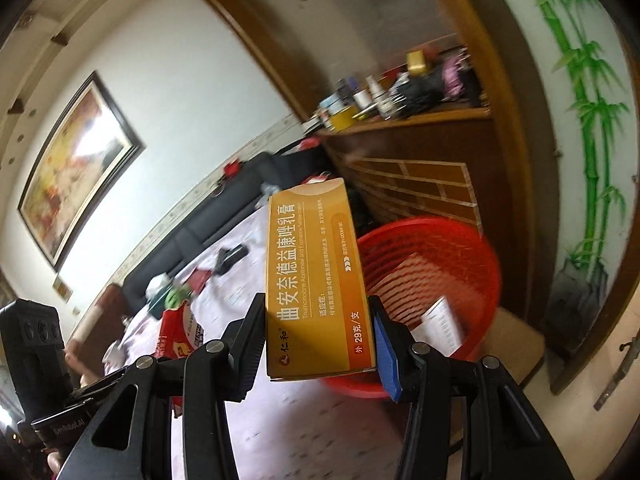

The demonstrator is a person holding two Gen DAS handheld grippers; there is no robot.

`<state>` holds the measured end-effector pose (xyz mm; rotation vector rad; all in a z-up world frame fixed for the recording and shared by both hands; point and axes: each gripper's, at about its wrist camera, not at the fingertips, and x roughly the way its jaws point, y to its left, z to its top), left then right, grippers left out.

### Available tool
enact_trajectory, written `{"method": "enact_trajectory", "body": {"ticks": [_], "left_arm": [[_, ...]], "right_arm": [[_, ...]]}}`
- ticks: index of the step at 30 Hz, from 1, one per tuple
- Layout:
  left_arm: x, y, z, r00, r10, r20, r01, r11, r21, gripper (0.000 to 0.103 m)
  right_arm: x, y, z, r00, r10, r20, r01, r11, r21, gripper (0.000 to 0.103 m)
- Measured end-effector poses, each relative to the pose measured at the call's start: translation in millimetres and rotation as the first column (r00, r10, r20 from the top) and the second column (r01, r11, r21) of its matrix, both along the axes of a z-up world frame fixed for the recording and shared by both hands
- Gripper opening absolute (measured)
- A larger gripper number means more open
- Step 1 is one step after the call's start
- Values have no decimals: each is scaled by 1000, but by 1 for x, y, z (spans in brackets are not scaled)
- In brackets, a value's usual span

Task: Collect trash
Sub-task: 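Carry both items over the red wastebasket and open both grippers to drop them, then move both open grippers back over the table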

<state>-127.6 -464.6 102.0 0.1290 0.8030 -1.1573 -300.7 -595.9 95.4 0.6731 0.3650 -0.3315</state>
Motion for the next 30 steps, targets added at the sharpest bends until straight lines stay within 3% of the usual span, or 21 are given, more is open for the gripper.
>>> {"method": "enact_trajectory", "body": {"ticks": [5,9,15,20,25,30], "left_arm": [[5,-51,-14,1000,-15,-15,16,1000,18,61],[15,-70,-26,999,18,-26,-17,999,38,68],[24,-67,-32,998,18,-57,-16,999,30,73],[23,-74,-37,995,-4,-98,8,999,47,77],[13,-67,-28,997,-16,-77,17,1000,19,87],[6,-44,-17,999,5,-54,-6,1000,-11,88]], "right_arm": [[2,-31,-8,999,-43,-29,43,999,16,53],[8,-56,-18,997,-67,-45,69,997,41,53],[23,-85,-36,993,-63,-95,72,993,91,59],[15,-85,-40,993,-73,-95,81,993,82,59],[-14,-78,-25,991,-123,-42,126,989,76,59],[-34,-69,-9,987,-159,-23,160,986,51,59]]}}
